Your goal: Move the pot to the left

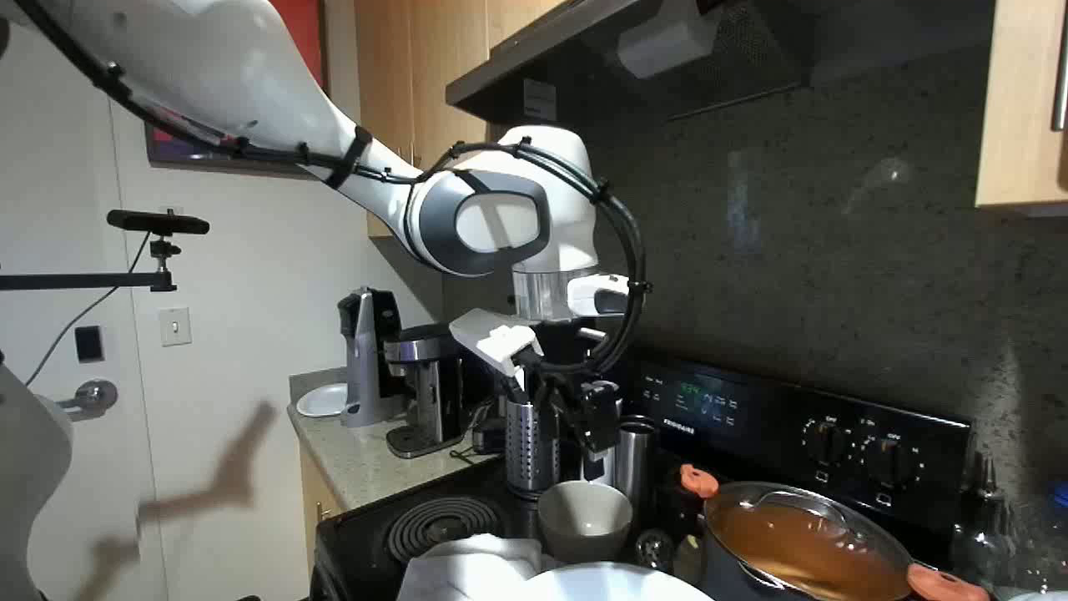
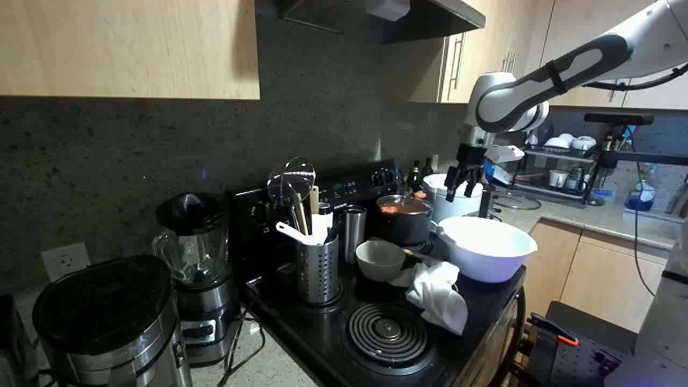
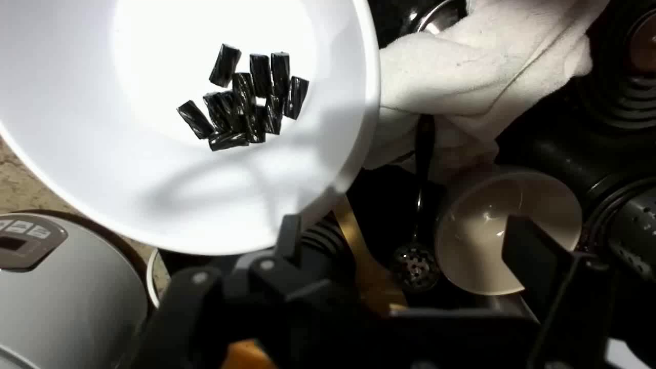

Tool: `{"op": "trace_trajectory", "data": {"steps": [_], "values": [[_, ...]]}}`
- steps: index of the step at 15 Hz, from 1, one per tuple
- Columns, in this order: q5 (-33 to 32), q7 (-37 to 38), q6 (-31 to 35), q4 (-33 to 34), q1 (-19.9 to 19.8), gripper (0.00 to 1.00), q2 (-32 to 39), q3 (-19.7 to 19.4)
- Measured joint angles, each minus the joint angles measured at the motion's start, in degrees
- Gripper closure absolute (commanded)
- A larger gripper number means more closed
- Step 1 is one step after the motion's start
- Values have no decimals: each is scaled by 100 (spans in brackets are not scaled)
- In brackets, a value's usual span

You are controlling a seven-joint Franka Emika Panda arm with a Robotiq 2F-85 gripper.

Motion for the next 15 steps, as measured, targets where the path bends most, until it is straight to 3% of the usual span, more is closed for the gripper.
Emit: {"op": "trace_trajectory", "data": {"steps": [8,11,15], "values": [[11,185,-3,3,-2,0,21,28],[4,1100,-5,171,-26,0,220,176],[-25,2235,-7,950,-27,0,953,373]]}}
